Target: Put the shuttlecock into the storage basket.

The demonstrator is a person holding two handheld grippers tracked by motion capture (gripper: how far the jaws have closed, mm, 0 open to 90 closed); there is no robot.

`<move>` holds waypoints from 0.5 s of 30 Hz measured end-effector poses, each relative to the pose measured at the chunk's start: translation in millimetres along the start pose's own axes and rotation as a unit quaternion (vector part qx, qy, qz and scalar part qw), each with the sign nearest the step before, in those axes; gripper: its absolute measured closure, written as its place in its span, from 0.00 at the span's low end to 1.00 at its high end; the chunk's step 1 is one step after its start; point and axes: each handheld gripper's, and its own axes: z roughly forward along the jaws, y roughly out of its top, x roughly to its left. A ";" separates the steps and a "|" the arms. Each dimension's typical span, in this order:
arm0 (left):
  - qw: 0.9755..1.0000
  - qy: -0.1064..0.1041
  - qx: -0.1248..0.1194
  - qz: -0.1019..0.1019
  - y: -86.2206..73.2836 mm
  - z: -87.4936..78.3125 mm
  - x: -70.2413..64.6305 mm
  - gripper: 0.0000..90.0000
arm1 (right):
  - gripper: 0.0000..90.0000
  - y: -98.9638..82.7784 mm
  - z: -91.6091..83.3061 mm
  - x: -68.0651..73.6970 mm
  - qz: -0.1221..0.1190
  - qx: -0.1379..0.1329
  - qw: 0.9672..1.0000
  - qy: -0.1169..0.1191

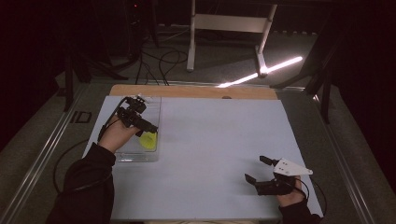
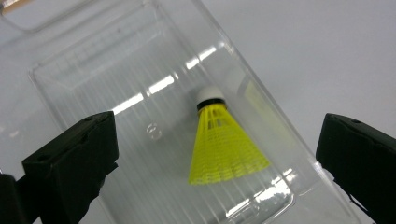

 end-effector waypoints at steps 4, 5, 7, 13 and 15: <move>1.000 -0.006 -0.007 0.006 1.4 -3.4 -2.1 0.00 | 0.10 -0.1 -0.2 -0.3 0.001 -0.001 1.000 0.000; 1.000 -0.007 -0.008 0.010 1.8 -4.2 -2.5 0.00 | 0.10 0.0 -0.1 -0.4 0.001 -0.001 1.000 -0.001; 1.000 -0.013 -0.012 0.015 2.4 -6.1 -2.9 0.00 | 0.10 -0.1 -0.2 -0.5 0.002 -0.001 1.000 -0.001; 0.999 -0.026 -0.019 0.035 4.6 -11.0 -6.4 0.00 | 0.10 -0.3 -1.2 -2.1 0.005 -0.005 1.000 -0.005; 0.998 -0.030 -0.021 0.041 5.6 -12.2 -8.7 0.00 | 0.10 -0.3 -1.3 -2.3 0.004 -0.005 1.000 -0.007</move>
